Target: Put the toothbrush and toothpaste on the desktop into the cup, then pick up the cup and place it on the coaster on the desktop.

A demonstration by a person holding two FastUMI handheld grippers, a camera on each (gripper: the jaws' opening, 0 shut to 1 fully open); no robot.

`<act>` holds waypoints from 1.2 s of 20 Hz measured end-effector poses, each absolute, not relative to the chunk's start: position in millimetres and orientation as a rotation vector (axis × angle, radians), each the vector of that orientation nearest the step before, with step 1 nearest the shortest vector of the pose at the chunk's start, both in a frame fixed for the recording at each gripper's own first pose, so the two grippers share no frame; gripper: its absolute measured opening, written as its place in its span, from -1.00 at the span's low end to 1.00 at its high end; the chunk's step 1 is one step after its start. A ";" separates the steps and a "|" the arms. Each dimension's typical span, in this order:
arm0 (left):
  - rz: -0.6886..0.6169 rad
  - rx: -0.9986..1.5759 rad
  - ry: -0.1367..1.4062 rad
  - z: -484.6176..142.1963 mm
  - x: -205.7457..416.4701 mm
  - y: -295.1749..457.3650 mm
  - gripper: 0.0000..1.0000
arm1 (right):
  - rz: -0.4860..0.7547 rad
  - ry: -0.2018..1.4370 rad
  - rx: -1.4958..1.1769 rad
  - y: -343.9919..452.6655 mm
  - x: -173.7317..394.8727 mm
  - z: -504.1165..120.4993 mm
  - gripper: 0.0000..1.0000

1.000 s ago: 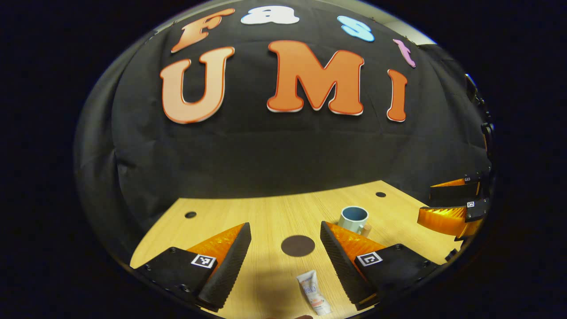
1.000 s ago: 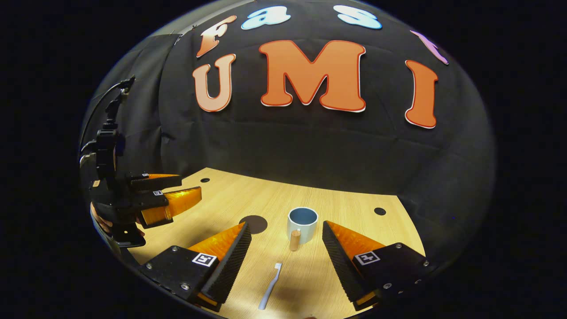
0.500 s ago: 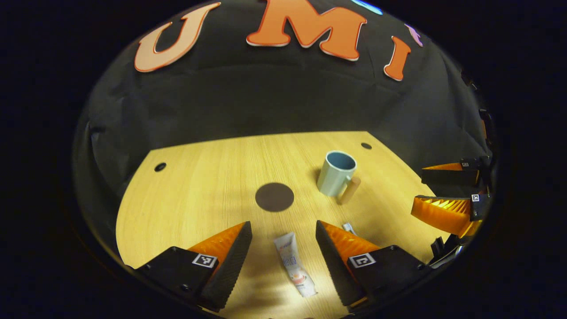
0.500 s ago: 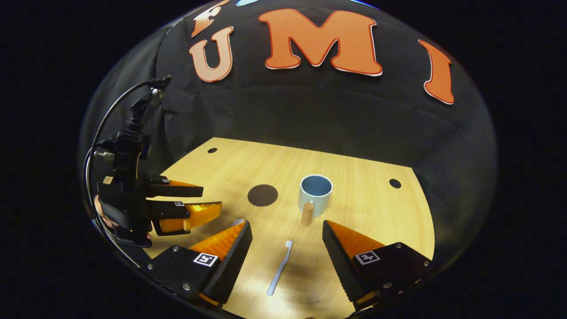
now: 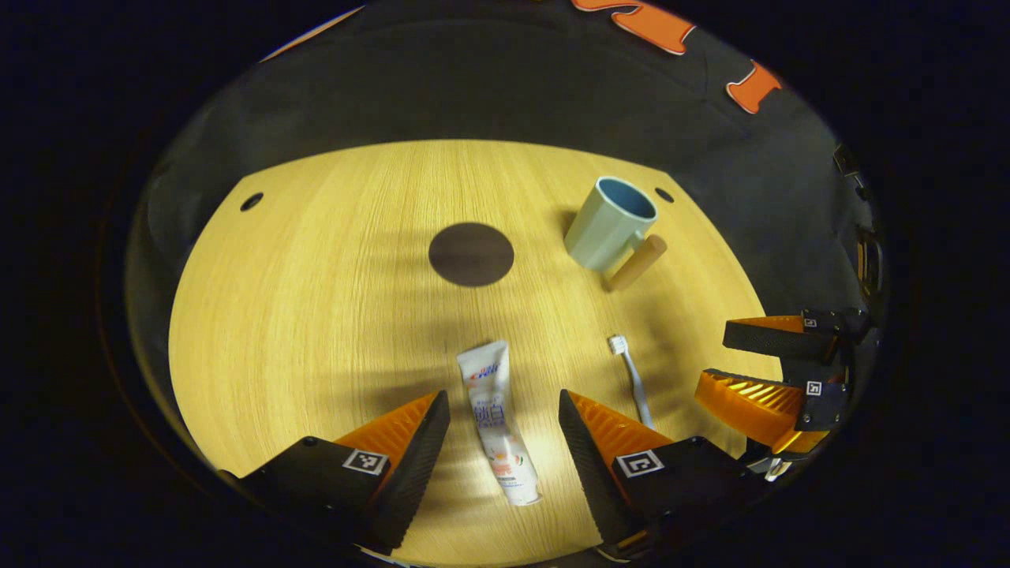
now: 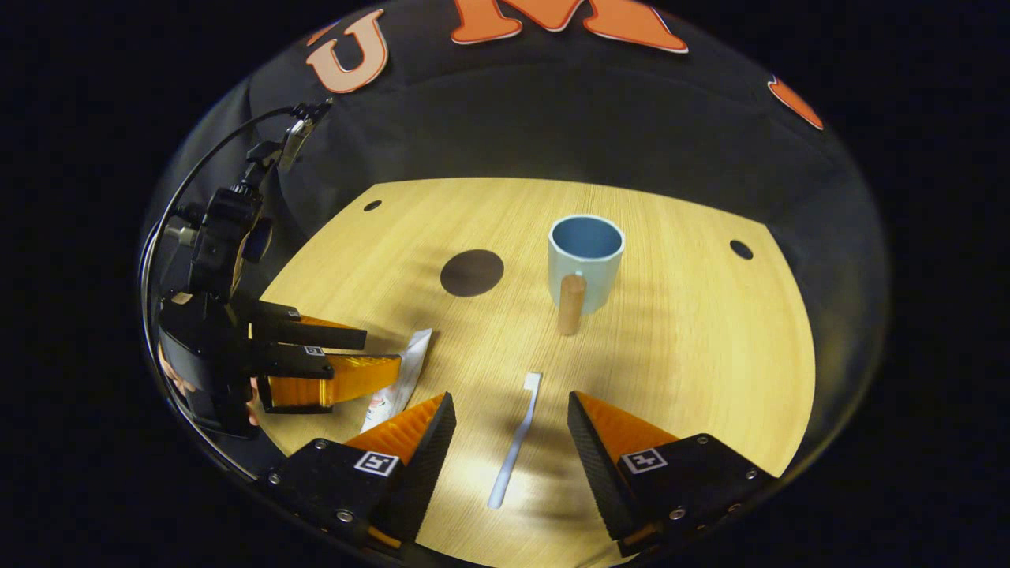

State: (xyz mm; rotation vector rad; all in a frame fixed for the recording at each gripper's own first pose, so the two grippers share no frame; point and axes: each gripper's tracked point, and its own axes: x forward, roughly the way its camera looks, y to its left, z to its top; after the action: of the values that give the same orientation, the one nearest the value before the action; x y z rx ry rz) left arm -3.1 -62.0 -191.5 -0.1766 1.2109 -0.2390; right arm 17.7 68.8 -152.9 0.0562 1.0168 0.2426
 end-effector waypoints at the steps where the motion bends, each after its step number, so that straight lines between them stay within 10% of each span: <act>1: -0.237 -0.186 1.229 -197.6 -5.8 -62.8 0.84 | 0.237 1.040 0.062 68.5 15.1 -163.8 0.69; 10: -0.182 -0.191 1.382 -228.0 -19.9 -56.2 0.83 | 0.174 1.198 0.031 59.3 7.1 -202.8 0.36; 20: -0.248 -0.300 1.365 -240.6 -18.6 -72.5 -0.28 | 0.155 1.292 -0.001 67.6 -3.4 -228.5 0.17; 24: -0.262 -0.339 1.338 -238.3 -18.3 -71.3 -0.57 | 0.085 1.289 -0.049 59.9 -3.4 -234.8 -0.35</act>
State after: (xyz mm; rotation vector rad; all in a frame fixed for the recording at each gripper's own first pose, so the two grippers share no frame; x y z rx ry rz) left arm -18.3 -71.3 -238.3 -0.3392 1.3380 -0.2624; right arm -3.4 59.9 -234.8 -0.0487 1.2892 0.0846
